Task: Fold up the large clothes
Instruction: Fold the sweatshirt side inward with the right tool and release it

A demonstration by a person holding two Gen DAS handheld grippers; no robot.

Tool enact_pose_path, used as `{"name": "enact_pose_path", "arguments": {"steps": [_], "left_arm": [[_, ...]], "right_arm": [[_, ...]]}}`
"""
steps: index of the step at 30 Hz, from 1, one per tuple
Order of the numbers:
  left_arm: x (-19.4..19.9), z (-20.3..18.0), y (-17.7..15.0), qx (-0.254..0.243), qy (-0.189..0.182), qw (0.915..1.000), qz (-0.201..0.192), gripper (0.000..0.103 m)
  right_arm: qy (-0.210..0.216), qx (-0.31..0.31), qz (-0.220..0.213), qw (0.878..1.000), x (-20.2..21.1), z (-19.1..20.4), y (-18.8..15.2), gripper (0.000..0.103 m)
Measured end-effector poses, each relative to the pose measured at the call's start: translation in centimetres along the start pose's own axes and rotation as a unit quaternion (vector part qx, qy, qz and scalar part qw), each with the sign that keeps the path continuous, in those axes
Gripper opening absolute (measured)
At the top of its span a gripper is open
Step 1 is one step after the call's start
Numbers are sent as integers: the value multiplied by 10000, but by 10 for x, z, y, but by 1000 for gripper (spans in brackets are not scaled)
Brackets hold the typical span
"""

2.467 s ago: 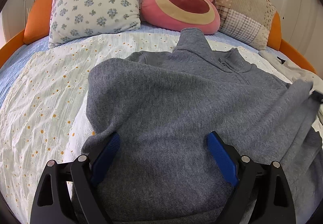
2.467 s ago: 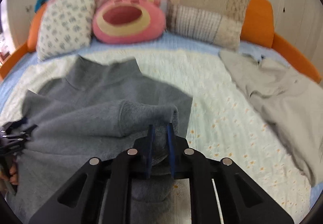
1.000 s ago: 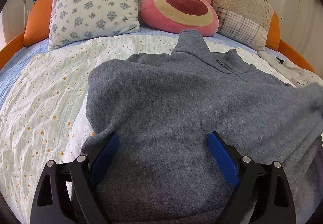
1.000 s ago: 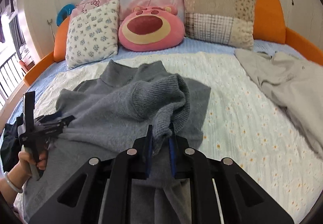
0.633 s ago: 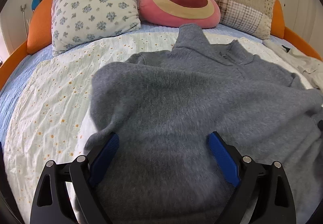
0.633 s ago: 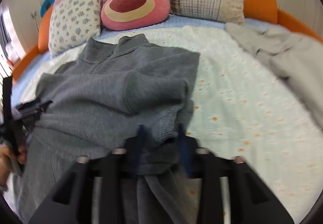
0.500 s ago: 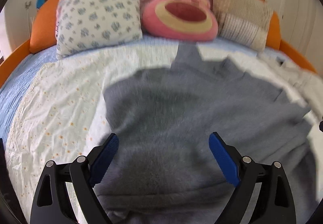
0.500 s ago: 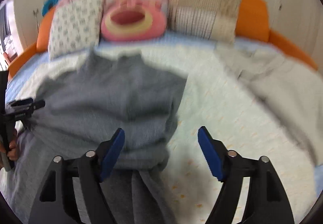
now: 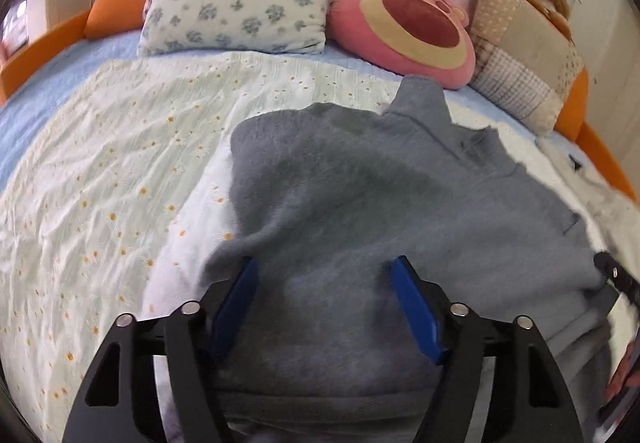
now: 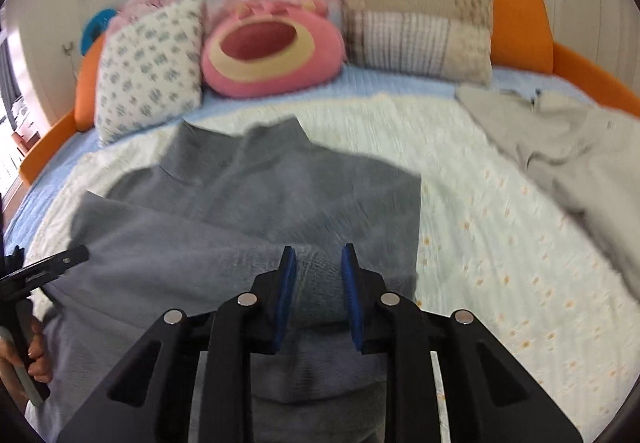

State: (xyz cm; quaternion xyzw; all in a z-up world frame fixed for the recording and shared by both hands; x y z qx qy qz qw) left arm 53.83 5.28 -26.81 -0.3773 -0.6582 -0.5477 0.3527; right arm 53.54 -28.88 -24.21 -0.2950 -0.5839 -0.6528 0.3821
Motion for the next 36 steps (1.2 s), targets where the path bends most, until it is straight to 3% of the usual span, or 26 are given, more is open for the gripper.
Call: {"name": "enact_pose_path", "arguments": {"steps": [3,6,10,14,16,18,19,22,27,29,32,35,36], "left_arm": [[-8,-2,-4,-532,225,9983,-107,74],[-14,3,-1,-395,-25,9992,-57,77],[-14,-1,-1,-512,205,9984,-86,79],[19,-4,-10,-400,52,9991,-102,80],[48,-7,-19,-453,-152,9984,-318,92],[77,-13,-34,-608,-294,9964,-522,92],[84,-17,-41,-704,-335,9955,-536,92],[75,-19,-58,-876,-50,9957,-297,92],[27,9,-71,-399,178,9983,387,88],[21,11,-73,-391,228,9984,332,92],[29,7,-72,-462,326,9974,435,89],[69,10,-76,-463,0,9982,381,89],[87,12,-81,-549,-11,9979,339,91]], "right_arm": [[-40,-6,122,9999,-26,-9,-7,23],[6,-43,137,9999,-32,-8,-5,23],[-167,71,131,9997,-30,-4,-5,24],[-128,26,79,9999,-3,0,-7,26],[226,-72,-216,9995,35,4,-14,30],[336,85,-434,9985,65,14,-26,50],[327,192,-499,9980,75,19,-31,52],[170,469,-457,9977,83,32,-45,50],[-337,303,124,9989,46,15,-65,48],[-552,238,391,9974,25,6,-70,48],[-520,152,482,9974,26,4,-72,49],[-254,229,434,9985,61,10,-76,51],[-128,396,429,9982,82,13,-82,64]]}}
Point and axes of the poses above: each gripper's, at about its wrist camera, not at the fingertips, and x roughly against the way its jaws point, z to its left, y to its top, the point moved 8 cm from there along -x, roughly the way its jaws point, and after that the axes turned 11 degrees about z, right-handed, at the moved point
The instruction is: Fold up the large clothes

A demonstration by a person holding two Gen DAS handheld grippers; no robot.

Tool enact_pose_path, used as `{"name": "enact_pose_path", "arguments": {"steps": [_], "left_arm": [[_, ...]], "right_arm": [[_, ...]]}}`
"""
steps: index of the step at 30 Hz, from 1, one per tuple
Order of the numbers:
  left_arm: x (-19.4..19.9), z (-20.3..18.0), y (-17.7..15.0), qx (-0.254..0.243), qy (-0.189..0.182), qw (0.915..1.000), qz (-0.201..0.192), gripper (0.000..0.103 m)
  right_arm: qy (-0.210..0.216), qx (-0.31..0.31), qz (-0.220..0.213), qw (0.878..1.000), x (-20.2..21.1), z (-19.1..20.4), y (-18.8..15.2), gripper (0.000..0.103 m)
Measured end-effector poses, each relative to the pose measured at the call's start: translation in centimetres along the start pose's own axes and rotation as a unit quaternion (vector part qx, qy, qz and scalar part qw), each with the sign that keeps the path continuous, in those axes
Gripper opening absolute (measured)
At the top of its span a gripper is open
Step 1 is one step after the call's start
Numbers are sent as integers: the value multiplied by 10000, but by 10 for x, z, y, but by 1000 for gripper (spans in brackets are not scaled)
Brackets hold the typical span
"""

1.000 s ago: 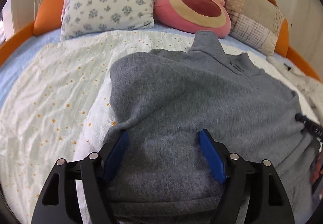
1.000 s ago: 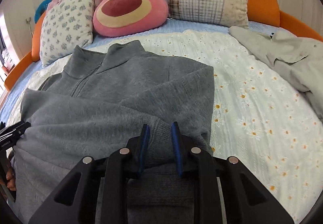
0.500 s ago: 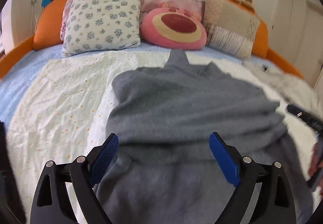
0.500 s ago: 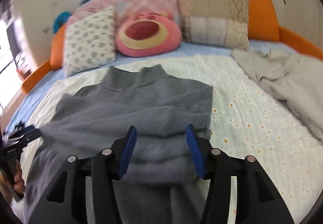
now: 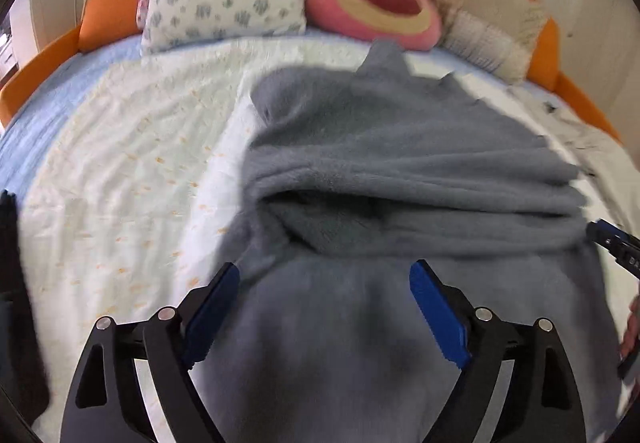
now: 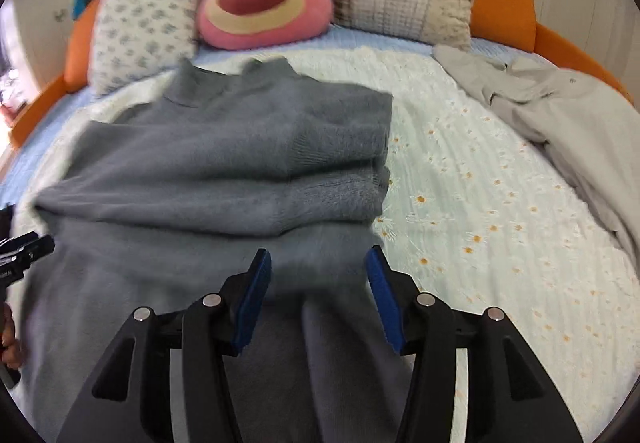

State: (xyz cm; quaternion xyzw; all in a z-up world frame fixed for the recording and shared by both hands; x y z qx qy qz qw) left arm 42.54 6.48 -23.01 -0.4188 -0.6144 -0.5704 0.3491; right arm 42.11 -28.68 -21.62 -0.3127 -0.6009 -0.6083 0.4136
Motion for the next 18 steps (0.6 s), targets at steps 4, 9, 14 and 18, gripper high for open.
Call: {"name": "enact_pose_path", "arguments": {"steps": [4,9,14,18], "left_arm": [[72,20,-49,-197,-109,9997,0,99],[110,46,-128,87,-589,9975,391,99],[96,39,-177,-67,-755,9927,941,99],[76,31,-204,-34,-1133,9831,1436,99]], "right_arm": [[78,457,-192,9987,73,-7,-45,76],[222,532,-189,9982,126,-16,-109,76],[503,352,-176,9980,149,-14,-148,76],[646,336,-87,9973,152,-8,-168,76]]}}
Point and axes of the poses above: each gripper's, at about its wrist camera, not at the fingertips, and x roughly against the way its jaws point, z to its left, y to its top, the point moved 8 cm from there along -x, roughly the way its jaws point, and after that the axes turned 11 degrees about z, right-handed, at the moved point
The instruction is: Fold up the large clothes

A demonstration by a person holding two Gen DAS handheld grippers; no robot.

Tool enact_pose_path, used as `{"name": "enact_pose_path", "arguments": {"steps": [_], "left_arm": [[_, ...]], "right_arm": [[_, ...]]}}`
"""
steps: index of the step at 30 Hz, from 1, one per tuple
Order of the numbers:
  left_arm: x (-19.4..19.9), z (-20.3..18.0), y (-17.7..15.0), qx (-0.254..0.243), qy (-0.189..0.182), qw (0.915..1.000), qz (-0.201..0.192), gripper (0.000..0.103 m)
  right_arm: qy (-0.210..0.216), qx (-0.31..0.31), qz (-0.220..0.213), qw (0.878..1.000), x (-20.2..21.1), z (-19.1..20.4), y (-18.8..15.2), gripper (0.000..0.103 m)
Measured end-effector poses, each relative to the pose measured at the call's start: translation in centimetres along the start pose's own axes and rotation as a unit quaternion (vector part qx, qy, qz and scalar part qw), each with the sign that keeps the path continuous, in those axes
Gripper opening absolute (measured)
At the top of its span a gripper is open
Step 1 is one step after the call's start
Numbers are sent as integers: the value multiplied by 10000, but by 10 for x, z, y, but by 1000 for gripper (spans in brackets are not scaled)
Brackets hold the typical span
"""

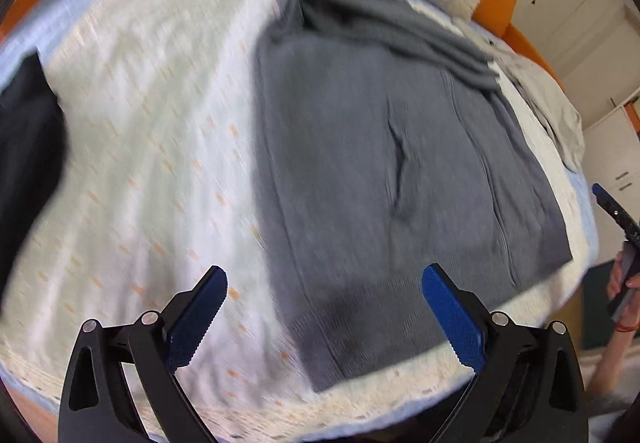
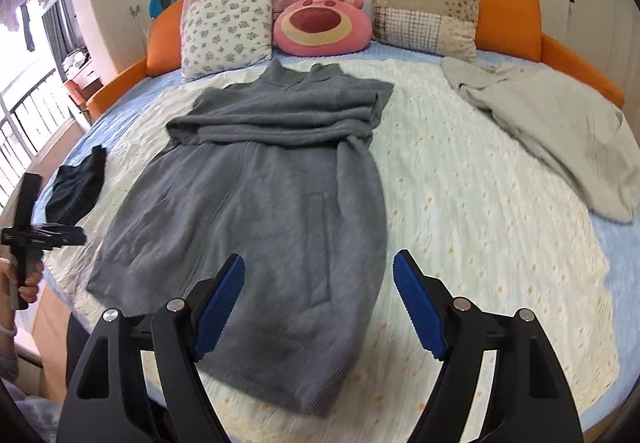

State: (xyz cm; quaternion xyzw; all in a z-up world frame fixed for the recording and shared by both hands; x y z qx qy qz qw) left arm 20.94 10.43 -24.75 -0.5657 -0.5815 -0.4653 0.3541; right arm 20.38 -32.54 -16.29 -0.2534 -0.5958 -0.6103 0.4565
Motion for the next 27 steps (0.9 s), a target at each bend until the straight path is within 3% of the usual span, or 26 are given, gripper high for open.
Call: {"name": "enact_pose_path", "arguments": {"steps": [3,10,15,18,25,27], "left_arm": [[-14,-2,-8,-24,-36,9998,194,99],[-36,-14,-22,235,-672,9956,608,99],[-40,-16,-28,339,-744,9935,792,99],[-40,-12,-35,259,-408,9952,855,99],[-34,-27,-36,316,-920,9920,800,99],[-32,-38,-32,174,-802,9935,793,99]], "right_arm": [[75,-59,97,9999,-5,0,-8,76],[219,-201,182,9994,-14,-1,-12,76],[263,-70,211,9994,-17,7,-12,76],[298,19,291,9991,-21,10,-16,76],[624,-257,464,9966,-34,0,-26,76],[708,-379,528,9954,-36,-8,-30,76]]}}
Point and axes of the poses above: each gripper's, at about its wrist camera, not at the fingertips, and x roughly against the way its jaws point, z to its left, y to its top, the point moved 8 cm from there along -x, roughly the way its jaws point, and after that the axes turned 11 degrees about z, right-handed, at the moved point
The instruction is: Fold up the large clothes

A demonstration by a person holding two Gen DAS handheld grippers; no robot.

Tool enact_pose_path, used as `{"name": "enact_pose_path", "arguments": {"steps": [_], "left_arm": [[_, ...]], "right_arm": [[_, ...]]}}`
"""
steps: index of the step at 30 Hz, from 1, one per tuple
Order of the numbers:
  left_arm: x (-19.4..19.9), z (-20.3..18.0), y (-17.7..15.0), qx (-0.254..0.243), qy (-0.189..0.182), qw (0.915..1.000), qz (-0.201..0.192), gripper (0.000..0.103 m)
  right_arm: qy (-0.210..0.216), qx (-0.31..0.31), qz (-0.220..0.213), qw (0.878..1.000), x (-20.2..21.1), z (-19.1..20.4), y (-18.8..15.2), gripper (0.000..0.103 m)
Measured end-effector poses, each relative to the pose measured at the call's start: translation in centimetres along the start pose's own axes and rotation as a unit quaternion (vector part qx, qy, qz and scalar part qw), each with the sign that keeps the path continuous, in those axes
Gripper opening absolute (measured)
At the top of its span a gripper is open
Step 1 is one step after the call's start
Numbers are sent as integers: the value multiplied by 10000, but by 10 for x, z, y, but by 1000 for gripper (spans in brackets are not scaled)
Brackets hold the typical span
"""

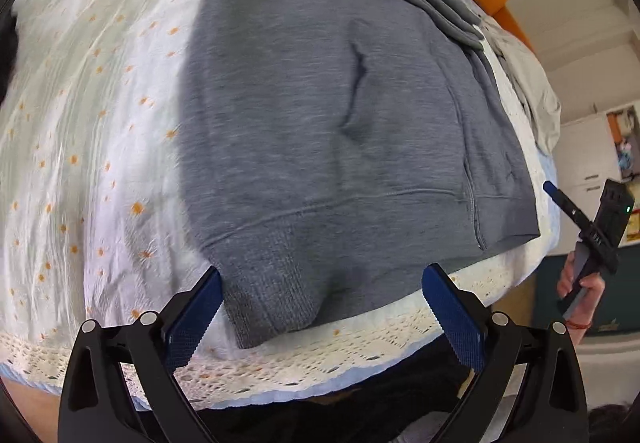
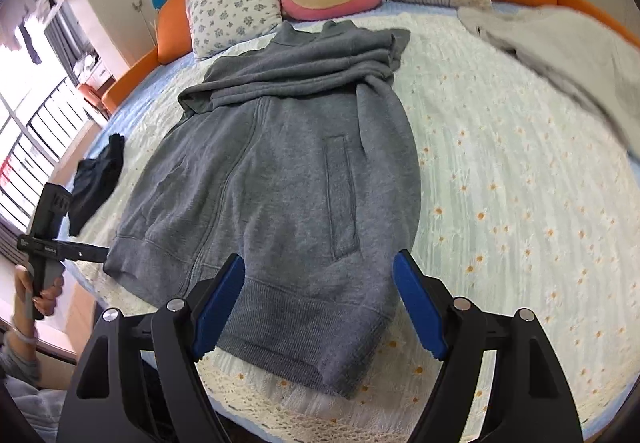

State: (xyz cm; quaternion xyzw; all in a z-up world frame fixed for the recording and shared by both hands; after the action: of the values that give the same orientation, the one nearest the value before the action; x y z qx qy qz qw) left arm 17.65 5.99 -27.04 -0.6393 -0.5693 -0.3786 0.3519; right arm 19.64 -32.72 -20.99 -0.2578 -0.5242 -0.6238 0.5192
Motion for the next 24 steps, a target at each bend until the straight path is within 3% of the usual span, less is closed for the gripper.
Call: {"name": "enact_pose_path", "arguments": {"steps": [4,7,9,17,20,24], "left_arm": [[-3,-20,4,-182,-99,9998,49,99],[-7,-23,10,-241,28,9997,33,99],[-14,-13,12,-101,163,9998,114,99],[-5,-13,20,1,-146,9998,-111,98],[-1,-10,16,-18,-246,9996,-124,98],[0,-7,14,9,-364,9993,-93,98]], "right_arm": [[291,-204,169,9992,-1,-12,-8,76],[510,-228,399,9976,-7,-12,-18,76],[452,-128,586,9972,-14,-8,-26,76],[166,231,1184,9926,-46,7,-46,75],[-23,329,1161,9927,-44,9,-47,63],[130,139,1028,9945,-32,7,-40,55]]}}
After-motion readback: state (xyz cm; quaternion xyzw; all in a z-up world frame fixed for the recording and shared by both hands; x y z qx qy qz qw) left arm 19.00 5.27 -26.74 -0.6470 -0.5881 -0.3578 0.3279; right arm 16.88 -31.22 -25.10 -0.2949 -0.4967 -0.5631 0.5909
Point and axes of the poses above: each gripper's, at about its wrist camera, not at the fingertips, and x roughly against the way its jaws point, z to its left, y to its top, the point moved 8 cm from there along -x, roughly the way its jaws point, and after that the axes turned 11 degrees about z, right-handed, at the moved point
